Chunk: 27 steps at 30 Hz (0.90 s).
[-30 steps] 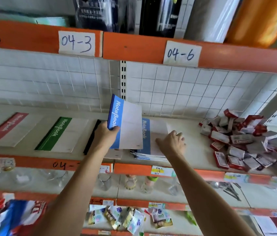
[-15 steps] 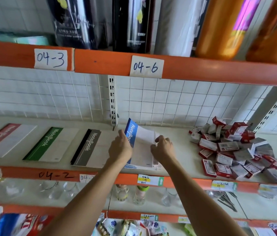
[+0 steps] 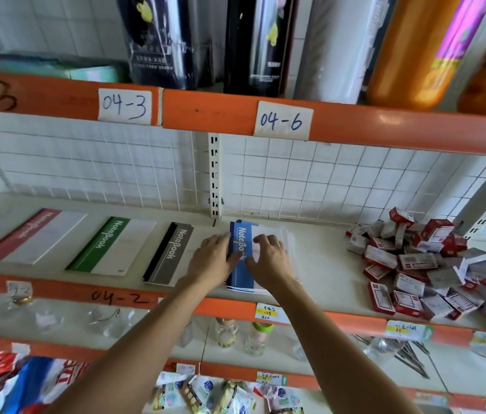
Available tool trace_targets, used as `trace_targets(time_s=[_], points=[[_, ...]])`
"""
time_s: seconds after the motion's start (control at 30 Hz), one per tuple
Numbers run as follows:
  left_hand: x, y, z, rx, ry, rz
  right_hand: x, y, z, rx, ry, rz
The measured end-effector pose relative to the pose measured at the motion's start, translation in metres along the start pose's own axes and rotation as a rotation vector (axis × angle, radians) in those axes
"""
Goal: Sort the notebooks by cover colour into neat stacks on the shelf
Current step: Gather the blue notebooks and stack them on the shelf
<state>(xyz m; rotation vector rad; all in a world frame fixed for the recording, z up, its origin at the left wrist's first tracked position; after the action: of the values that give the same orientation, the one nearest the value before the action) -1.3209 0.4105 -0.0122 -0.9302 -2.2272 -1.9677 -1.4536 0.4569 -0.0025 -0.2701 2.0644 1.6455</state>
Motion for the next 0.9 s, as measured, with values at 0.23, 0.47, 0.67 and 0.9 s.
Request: trace_targets(time_s=[0.23, 0.47, 0.67, 0.9], points=[[-0.052, 0.062, 0.017, 0.208, -0.087, -0.003, -0.071, -0.027, -0.001, -0.031, 0.089, -0.021], [-0.156, 0.124, 0.054, 0.221, -0.092, -0.131, -0.187, -0.092, 0.015, -0.087, 0.176, -0.023], [-0.281, 0.185, 0.102, 0.262, 0.082, -0.185, -0.299, -0.163, 0.031, -0.159, 0.257, -0.024], [-0.408, 0.249, 0.161, 0.315, 0.207, -0.189, -0.421, -0.232, 0.047, -0.207, 0.326, -0.032]])
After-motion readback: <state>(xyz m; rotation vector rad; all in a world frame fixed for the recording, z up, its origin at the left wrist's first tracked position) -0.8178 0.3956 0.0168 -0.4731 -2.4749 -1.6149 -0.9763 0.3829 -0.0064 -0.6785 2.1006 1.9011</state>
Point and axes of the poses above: each hand's wrist, its own z-axis away from the middle knuckle, its own y-axis out of the back of the hand, x = y × z, the point moved 9 cm from there along -z, towards the middle knuckle, and after that the axes turned 3 degrees about x, right-handed, at the moved point
